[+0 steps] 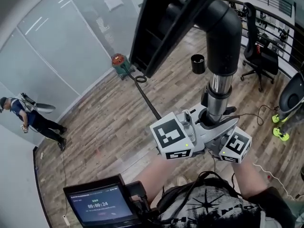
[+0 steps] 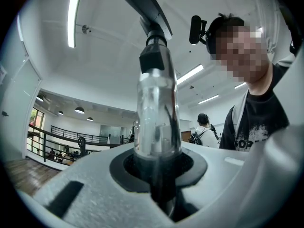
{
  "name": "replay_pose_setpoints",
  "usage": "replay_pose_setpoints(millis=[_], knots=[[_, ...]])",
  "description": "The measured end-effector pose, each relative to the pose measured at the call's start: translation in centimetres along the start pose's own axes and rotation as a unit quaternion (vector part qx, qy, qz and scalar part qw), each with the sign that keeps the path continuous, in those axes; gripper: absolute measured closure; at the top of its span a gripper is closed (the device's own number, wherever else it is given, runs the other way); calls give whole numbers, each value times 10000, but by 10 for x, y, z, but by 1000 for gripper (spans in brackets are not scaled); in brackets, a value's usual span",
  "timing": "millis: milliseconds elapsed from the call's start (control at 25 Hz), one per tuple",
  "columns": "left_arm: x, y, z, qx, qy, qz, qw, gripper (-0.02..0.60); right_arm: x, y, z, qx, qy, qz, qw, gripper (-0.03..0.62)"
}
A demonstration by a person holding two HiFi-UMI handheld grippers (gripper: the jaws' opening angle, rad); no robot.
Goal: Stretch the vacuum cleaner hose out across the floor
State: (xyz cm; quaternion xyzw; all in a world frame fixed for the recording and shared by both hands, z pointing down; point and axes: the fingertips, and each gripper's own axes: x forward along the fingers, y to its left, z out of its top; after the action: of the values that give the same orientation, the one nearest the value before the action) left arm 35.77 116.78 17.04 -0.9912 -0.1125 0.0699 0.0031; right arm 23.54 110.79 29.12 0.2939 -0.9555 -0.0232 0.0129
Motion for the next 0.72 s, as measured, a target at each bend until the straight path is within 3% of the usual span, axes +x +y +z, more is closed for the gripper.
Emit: replay_pose_setpoints(millis=[360,720], knots=[[62,-18,-9,210,53,198,9996,492,-63,-5,2,-133,-126,119,9998,545],[54,-2,-20,232,-46,383,9990,491,-55,-16,-13,-150,-63,117,9998,545]])
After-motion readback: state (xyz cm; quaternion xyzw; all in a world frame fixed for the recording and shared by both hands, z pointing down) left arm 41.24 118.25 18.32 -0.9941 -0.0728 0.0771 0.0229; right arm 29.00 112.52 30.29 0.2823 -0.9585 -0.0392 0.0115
